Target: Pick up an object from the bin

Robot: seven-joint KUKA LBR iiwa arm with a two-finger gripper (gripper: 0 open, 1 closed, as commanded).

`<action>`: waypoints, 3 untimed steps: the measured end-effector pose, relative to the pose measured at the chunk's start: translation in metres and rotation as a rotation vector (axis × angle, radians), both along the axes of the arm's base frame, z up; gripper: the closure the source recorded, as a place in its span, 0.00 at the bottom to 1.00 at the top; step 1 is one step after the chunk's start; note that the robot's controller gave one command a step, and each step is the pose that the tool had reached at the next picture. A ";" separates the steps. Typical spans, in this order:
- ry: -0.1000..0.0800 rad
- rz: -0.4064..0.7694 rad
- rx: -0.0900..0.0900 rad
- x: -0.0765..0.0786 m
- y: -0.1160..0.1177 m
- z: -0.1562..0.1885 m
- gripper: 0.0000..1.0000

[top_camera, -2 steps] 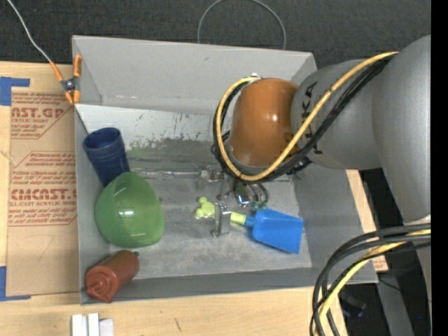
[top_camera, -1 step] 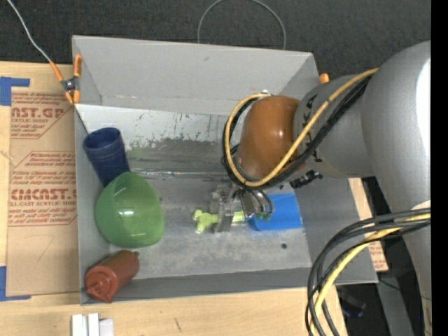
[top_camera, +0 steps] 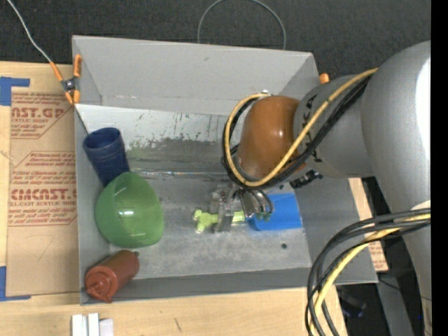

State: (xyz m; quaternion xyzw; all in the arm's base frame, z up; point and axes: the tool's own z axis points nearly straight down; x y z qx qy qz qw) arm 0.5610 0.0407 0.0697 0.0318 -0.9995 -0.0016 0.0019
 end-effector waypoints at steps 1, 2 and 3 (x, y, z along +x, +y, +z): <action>0.003 0.028 0.000 -0.013 -0.014 0.095 1.00; -0.006 0.035 0.002 -0.006 -0.022 0.036 1.00; 0.004 0.035 0.000 -0.006 -0.021 0.092 1.00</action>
Offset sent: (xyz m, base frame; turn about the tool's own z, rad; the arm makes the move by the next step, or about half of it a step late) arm -0.0053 -0.0277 0.0003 -0.0369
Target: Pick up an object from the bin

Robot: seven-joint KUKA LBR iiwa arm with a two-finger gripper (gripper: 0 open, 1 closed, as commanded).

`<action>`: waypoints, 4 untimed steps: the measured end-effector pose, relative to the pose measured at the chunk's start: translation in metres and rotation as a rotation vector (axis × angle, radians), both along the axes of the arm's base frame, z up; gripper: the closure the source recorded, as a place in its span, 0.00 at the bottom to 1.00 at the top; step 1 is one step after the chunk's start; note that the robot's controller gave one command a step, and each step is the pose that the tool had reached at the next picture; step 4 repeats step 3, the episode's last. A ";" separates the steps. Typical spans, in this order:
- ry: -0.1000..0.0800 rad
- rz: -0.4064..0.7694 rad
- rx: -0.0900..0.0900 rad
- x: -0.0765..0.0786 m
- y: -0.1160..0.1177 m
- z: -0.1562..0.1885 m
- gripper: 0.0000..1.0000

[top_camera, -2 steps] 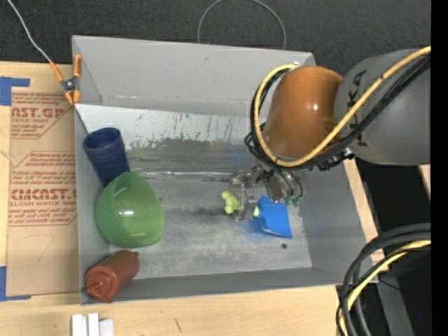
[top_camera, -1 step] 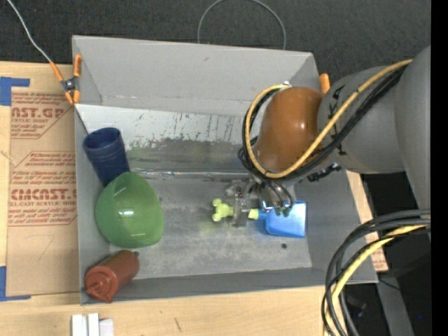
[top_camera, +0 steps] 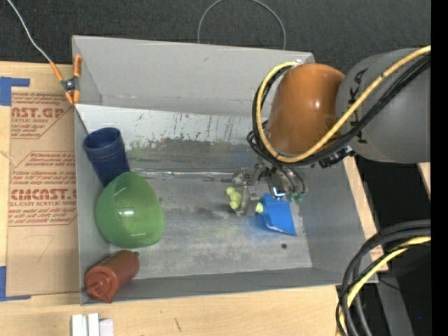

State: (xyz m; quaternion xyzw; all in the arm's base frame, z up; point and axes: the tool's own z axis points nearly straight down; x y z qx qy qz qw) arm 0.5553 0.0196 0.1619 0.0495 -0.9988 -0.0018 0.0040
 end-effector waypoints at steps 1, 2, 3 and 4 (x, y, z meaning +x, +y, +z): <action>-0.016 0.199 0.002 0.010 -0.015 -0.069 1.00; -0.004 0.178 0.003 0.011 -0.016 -0.002 1.00; -0.007 0.169 0.002 0.011 -0.016 0.013 1.00; -0.007 0.169 0.002 0.011 -0.016 0.013 1.00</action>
Offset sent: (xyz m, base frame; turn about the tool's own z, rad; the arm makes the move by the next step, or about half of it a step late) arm 0.0176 -0.0196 0.1867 -0.0525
